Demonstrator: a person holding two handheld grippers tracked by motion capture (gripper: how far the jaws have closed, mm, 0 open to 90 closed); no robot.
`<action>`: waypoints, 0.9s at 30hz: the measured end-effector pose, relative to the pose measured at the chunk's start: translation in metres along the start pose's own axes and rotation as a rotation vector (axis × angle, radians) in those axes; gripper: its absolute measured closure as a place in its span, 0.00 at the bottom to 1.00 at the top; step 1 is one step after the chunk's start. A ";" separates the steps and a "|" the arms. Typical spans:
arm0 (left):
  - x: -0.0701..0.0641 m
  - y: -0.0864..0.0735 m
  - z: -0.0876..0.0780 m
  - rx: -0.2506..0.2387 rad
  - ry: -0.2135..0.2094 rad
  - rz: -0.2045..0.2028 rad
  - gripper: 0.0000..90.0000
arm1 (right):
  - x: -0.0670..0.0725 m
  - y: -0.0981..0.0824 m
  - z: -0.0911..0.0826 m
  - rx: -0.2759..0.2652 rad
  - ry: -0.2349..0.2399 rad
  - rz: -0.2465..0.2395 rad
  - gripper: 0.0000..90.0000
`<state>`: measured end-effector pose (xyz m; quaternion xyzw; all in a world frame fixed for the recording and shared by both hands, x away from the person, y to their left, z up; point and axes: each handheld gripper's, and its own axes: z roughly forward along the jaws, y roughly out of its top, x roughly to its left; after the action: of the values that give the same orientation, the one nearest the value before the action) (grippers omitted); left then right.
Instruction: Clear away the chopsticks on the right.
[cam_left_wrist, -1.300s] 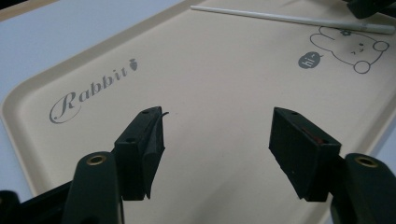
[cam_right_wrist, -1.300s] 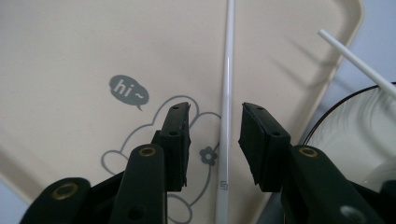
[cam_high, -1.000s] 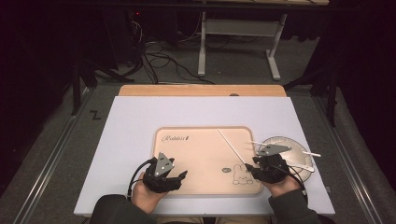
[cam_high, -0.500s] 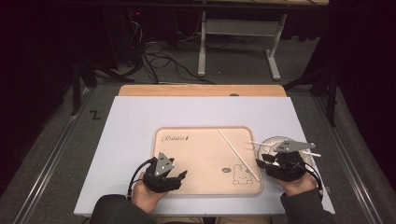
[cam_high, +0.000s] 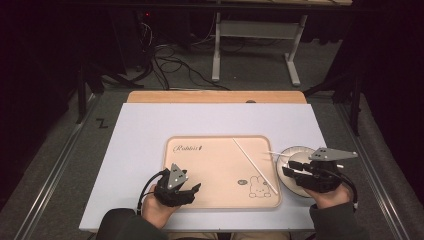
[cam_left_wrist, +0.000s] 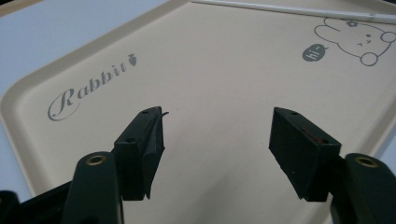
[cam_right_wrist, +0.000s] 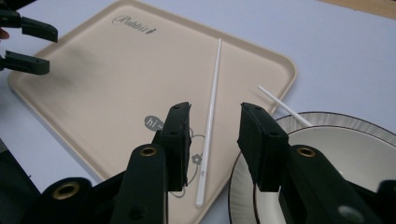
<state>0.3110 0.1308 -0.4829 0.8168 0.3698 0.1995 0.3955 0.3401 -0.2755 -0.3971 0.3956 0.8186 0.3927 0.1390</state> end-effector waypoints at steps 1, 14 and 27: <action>0.000 0.000 0.000 0.000 0.000 0.000 0.40 | 0.000 0.000 -0.001 -0.005 0.004 0.003 0.72; 0.000 0.002 0.003 0.000 -0.013 0.006 0.40 | -0.002 -0.002 -0.012 -0.033 0.011 0.009 0.68; -0.001 0.007 0.011 0.009 -0.039 0.027 0.40 | -0.008 -0.010 -0.033 -0.033 -0.055 0.018 0.68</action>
<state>0.3200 0.1219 -0.4845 0.8270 0.3519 0.1874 0.3963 0.3223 -0.3033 -0.3837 0.4110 0.8043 0.3964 0.1644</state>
